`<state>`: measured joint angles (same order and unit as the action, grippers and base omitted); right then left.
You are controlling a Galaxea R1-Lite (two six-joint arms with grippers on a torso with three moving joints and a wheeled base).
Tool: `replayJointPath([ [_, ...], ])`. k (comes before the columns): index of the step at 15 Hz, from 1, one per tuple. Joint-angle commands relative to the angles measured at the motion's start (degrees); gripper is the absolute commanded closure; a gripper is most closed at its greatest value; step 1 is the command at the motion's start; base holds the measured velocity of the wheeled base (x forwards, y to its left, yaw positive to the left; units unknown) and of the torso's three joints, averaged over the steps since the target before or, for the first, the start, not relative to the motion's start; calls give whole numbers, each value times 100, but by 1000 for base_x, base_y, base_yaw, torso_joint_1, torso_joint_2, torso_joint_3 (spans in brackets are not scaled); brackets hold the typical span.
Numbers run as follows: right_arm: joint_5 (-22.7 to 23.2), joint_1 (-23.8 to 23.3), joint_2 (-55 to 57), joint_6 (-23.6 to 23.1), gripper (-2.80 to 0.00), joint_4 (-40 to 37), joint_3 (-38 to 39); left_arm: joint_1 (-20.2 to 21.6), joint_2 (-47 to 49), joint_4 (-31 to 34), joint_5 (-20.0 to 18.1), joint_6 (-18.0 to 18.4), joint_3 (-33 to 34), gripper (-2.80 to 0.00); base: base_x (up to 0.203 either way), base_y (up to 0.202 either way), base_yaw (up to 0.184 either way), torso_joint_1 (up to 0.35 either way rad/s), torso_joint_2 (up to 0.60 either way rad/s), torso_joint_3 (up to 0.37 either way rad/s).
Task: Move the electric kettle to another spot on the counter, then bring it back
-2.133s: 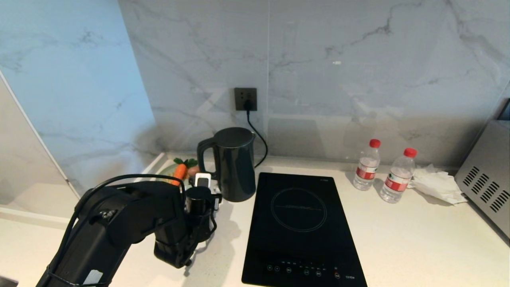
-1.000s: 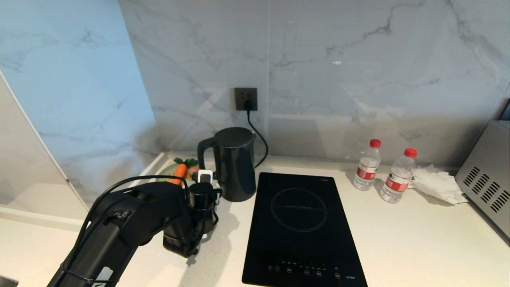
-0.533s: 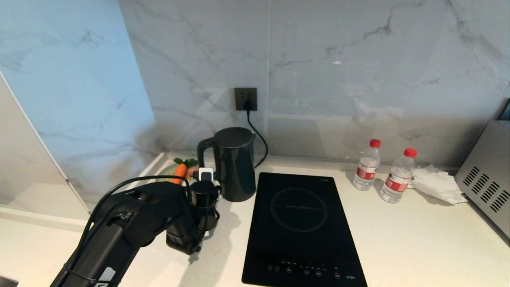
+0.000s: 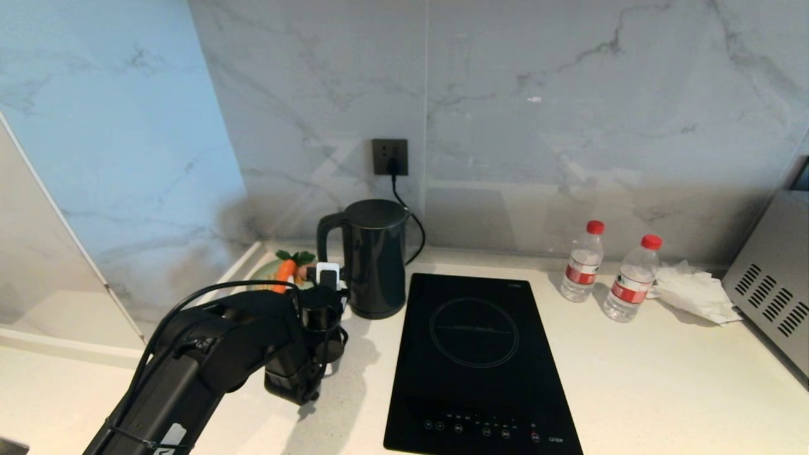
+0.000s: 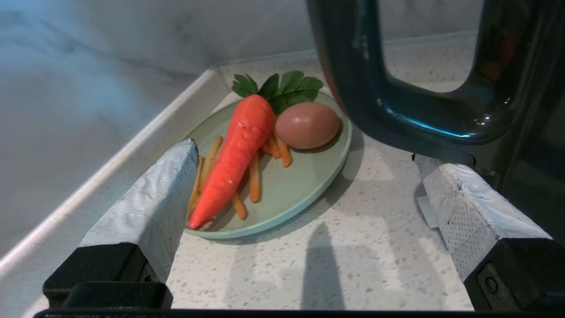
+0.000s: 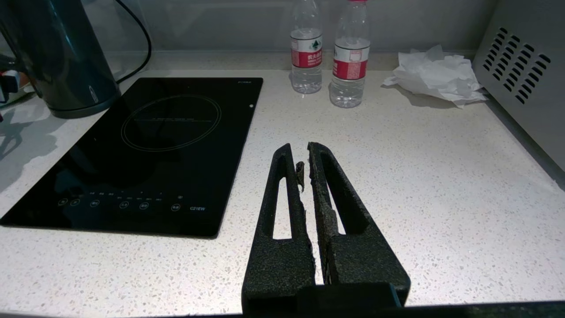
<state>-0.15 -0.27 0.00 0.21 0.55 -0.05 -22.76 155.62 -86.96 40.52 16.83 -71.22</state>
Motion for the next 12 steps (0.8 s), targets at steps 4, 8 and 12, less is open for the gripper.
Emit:
replayJointPath([
  [4, -2, 0, 0, -3, 0, -2, 5, 15, 72, -70, 0, 277, 21, -280, 0, 0, 0, 0, 0, 0],
  [8, -1, 0, 0, -3, 0, 0, -4, 184, 92, -70, -33, 394, 17, -280, 0, 0, 0, 0, 0, 0],
  [12, 0, 0, 0, 1, 0, 7, -1, 523, -297, -70, -238, 641, 125, -280, 0, 0, 0, 0, 0, 0],
])
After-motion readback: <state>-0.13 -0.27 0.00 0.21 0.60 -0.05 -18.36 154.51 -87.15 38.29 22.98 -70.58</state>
